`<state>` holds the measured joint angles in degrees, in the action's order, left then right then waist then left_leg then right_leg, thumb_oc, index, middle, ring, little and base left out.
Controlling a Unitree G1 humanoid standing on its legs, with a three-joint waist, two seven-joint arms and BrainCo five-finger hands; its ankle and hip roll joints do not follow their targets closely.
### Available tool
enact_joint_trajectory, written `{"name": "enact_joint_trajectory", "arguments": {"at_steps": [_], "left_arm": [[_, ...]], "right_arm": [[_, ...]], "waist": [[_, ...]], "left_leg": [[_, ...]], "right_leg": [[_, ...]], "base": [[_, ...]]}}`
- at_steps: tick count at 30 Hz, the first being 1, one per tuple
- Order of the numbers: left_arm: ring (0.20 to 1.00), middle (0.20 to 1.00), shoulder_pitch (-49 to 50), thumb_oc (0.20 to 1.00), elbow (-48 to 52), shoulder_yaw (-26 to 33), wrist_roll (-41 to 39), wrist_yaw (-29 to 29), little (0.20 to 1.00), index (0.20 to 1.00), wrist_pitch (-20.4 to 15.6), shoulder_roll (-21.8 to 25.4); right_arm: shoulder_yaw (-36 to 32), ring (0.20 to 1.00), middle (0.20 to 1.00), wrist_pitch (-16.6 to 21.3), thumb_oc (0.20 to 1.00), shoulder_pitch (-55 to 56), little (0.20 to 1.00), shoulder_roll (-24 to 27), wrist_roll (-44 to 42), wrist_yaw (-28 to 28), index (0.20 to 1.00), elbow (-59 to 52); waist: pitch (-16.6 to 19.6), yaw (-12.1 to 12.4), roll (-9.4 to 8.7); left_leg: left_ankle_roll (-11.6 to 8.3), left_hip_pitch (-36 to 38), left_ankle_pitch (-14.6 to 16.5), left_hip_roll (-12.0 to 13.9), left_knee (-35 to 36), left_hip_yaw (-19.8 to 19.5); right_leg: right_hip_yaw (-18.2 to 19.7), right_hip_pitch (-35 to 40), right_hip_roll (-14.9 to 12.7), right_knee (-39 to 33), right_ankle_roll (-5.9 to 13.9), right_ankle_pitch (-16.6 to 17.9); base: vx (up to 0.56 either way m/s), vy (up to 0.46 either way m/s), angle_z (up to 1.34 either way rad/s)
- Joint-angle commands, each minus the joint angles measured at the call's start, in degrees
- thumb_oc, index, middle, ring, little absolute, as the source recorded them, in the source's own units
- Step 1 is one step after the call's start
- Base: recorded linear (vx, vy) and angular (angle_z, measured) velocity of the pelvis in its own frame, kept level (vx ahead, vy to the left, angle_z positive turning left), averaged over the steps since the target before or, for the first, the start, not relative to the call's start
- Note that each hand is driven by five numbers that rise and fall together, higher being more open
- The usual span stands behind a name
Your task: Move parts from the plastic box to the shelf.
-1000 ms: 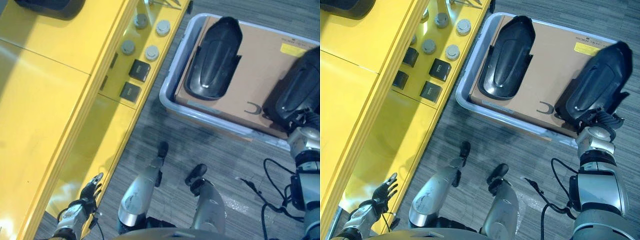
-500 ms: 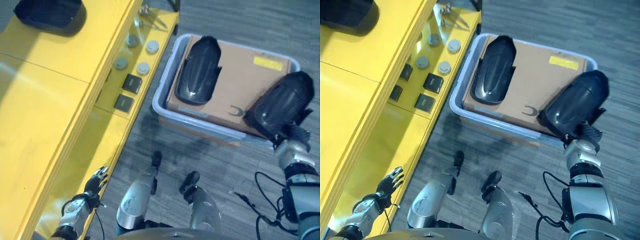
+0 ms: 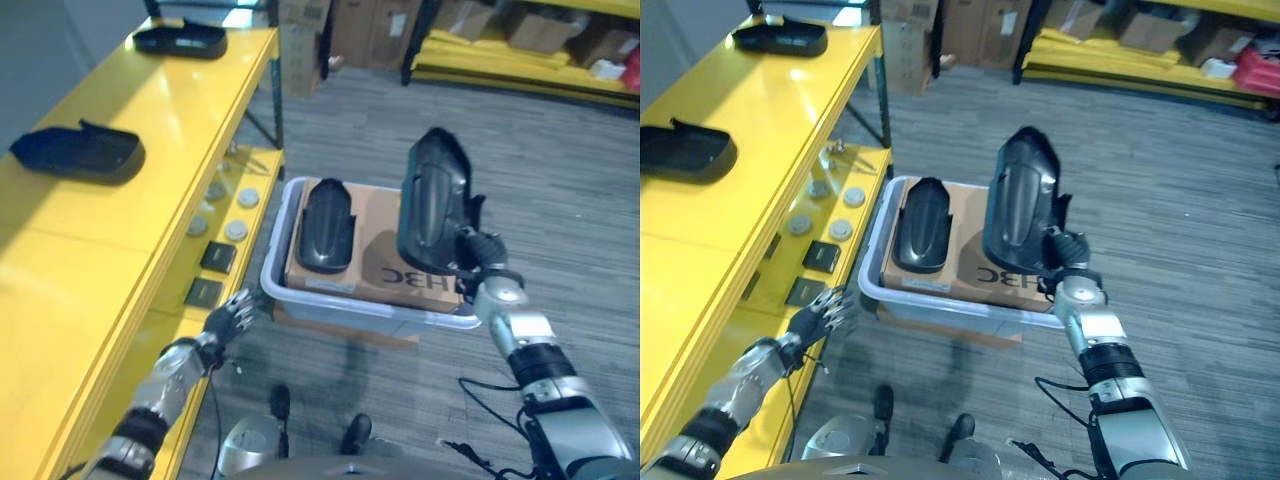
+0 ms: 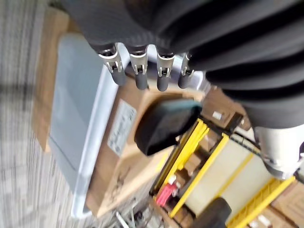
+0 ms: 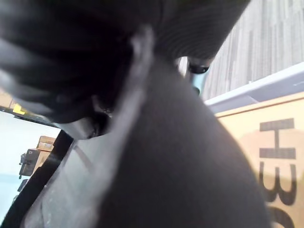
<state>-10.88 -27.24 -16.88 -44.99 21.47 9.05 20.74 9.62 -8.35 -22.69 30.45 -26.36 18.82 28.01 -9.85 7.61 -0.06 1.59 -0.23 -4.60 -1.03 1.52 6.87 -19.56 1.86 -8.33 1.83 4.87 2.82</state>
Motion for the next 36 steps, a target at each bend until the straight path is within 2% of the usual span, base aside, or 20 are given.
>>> {"name": "enact_joint_trajectory", "arguments": {"at_steps": [1, 2, 6, 12, 16, 20, 29, 36], "left_arm": [[1.000, 1.000, -4.6, 1.000, 1.3, -4.5, -4.2, -1.4, 1.000, 1.000, 6.9, -2.7], [1.000, 1.000, -8.2, 1.000, 1.6, -6.5, -5.5, -4.1, 1.000, 1.000, 10.5, -3.9], [1.000, 1.000, -15.2, 1.000, -0.5, -10.7, -7.5, -8.5, 1.000, 1.000, 15.3, -6.6], [1.000, 1.000, -20.4, 1.000, -2.6, -14.1, -7.8, -8.0, 1.000, 1.000, 17.0, -9.1], [1.000, 1.000, -23.7, 1.000, -2.1, -17.1, -9.7, -11.2, 1.000, 1.000, 19.0, -11.3], [1.000, 1.000, -24.4, 1.000, -1.9, -18.3, -8.2, -12.5, 1.000, 1.000, 19.1, -11.8], [1.000, 1.000, -24.9, 1.000, -2.8, -20.0, -7.3, -18.5, 1.000, 1.000, 18.8, -14.5], [1.000, 1.000, -24.7, 1.000, -3.5, -20.2, -4.3, -19.1, 1.000, 1.000, 17.8, -15.6]], "right_arm": [[2.9, 0.200, 0.200, 1.3, 0.200, -4.9, 0.200, 0.7, 4.3, -2.4, 0.200, 0.6], [5.7, 0.200, 0.200, 0.7, 0.200, -5.9, 0.200, -1.1, 5.1, -2.6, 0.200, 0.9], [11.2, 0.200, 0.200, 0.1, 0.200, -8.2, 0.200, -4.8, 4.4, -2.3, 0.200, 2.8], [15.5, 0.200, 0.200, -0.3, 0.200, -10.5, 0.200, -7.8, 6.3, -3.2, 0.200, 5.9], [18.5, 0.200, 0.200, -0.8, 0.200, -12.4, 0.200, -9.5, 6.7, -3.5, 0.200, 8.0], [19.3, 0.200, 0.200, -1.4, 0.200, -12.7, 0.200, -10.0, 7.5, -4.3, 0.200, 8.2], [23.7, 0.200, 0.200, -2.6, 0.200, -14.4, 0.200, -11.8, 17.0, -8.2, 0.200, 7.7], [26.3, 0.200, 0.200, -3.6, 0.200, -15.2, 0.200, -13.1, 18.6, -9.3, 0.200, 7.0]], "waist": [[2.2, 1.8, 0.04], [2.9, 1.2, 0.34], [4.2, -0.1, 0.54], [5.1, -1.1, 0.53], [5.6, -1.7, 0.42], [5.9, -1.9, 0.34], [6.3, -1.8, 0.29], [6.3, -1.5, 0.29]], "left_leg": [[-4.15, 0.1, 3.0, 5.1, -1.2, -0.7], [-4.07, 0.8, 3.0, 5.1, -1.0, -0.3], [-4.12, 1.8, 3.1, 5.3, -1.1, 0.6], [-4.21, 2.6, 3.4, 5.4, -1.3, 1.5], [-4.36, 3.1, 3.8, 5.5, -1.6, 1.9], [-4.42, 3.2, 4.0, 5.5, -1.7, 2.1], [-4.54, 3.6, 4.1, 5.4, -1.6, 1.7], [-4.68, 3.6, 4.1, 5.4, -1.6, 1.3]], "right_leg": [[2.9, 0.9, -4.7, -0.7, 5.63, 0.0], [3.3, 1.4, -4.8, -1.1, 5.86, 0.2], [4.1, 2.0, -4.9, -1.6, 6.22, 0.5], [4.6, 2.5, -5.1, -2.2, 6.35, 0.8], [4.8, 2.9, -5.1, -2.3, 6.48, 0.9], [4.8, 3.0, -5.0, -2.4, 6.54, 0.8], [4.7, 3.4, -4.9, -2.6, 6.57, 0.6], [4.3, 3.6, -4.8, -2.5, 6.54, 0.5]], "base": [[0.03, 0.020, -0.24], [0.03, 0.019, -0.17], [0.02, 0.003, -0.13], [0.01, -0.005, -0.07], [0.05, -0.016, -0.06], [0.03, -0.010, -0.02], [0.03, -0.005, -0.01], [0.00, 0.000, 0.00]]}}
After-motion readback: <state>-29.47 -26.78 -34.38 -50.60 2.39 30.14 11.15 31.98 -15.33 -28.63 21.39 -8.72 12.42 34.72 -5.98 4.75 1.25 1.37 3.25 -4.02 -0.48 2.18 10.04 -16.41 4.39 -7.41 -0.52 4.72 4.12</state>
